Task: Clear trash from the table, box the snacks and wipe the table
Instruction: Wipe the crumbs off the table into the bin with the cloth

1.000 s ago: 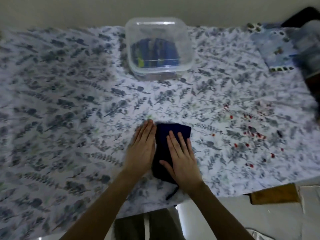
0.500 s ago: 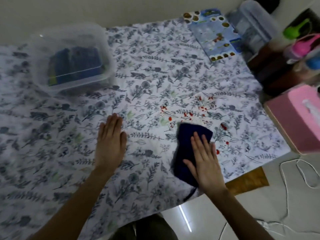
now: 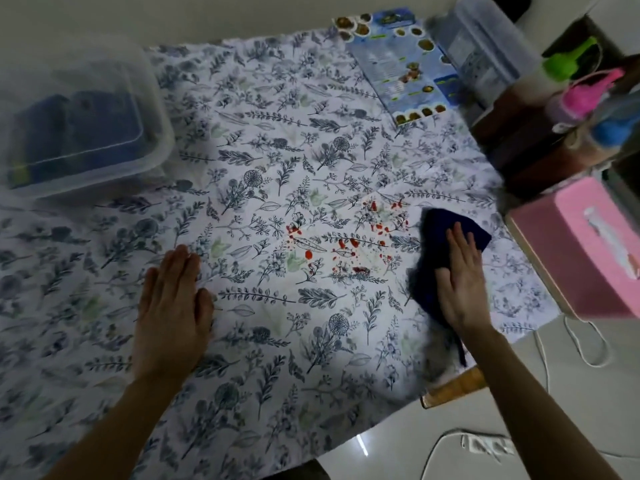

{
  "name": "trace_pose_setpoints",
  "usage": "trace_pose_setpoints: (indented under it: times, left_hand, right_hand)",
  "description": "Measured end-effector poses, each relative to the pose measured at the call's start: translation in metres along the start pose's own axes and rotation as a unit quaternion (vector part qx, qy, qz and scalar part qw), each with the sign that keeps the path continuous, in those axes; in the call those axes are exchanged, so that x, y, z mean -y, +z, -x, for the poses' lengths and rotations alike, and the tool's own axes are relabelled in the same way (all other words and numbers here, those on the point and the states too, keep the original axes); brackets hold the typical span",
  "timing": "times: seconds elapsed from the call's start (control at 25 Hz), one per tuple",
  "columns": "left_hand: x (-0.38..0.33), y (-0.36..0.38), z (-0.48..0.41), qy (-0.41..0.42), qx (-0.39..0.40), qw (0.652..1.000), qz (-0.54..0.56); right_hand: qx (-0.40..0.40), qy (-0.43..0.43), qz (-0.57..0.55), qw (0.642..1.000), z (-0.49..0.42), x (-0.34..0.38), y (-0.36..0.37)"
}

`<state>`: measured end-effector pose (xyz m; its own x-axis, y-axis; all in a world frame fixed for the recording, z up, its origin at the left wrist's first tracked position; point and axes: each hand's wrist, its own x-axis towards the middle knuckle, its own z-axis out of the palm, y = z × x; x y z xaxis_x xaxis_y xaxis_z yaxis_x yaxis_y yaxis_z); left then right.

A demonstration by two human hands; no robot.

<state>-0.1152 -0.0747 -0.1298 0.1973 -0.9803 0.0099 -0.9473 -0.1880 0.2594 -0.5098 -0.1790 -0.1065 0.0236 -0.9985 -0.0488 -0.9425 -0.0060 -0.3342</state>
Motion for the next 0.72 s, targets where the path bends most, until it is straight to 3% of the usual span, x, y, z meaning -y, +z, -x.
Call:
trace_pose_setpoints:
  times: [0.16, 0.28, 0.56, 0.72]
  left_hand:
    - [-0.001, -0.002, 0.001, -0.002, -0.003, 1.000, -0.003]
    - [-0.003, -0.001, 0.000, 0.000, -0.005, 1.000, -0.002]
    - [-0.002, -0.001, 0.000, 0.005, -0.017, 1.000, -0.007]
    - [-0.004, -0.001, 0.000, -0.001, -0.017, 1.000, -0.003]
  right_hand:
    - [-0.055, 0.102, 0.044, 0.992, -0.029, 0.043, 0.022]
    - [-0.037, 0.092, 0.054, 0.994, -0.046, 0.079, 0.032]
    - [0.039, -0.107, 0.060, 0.992, -0.002, 0.202, 0.070]
    - [0.105, -0.257, 0.061, 0.959, 0.044, 0.187, 0.067]
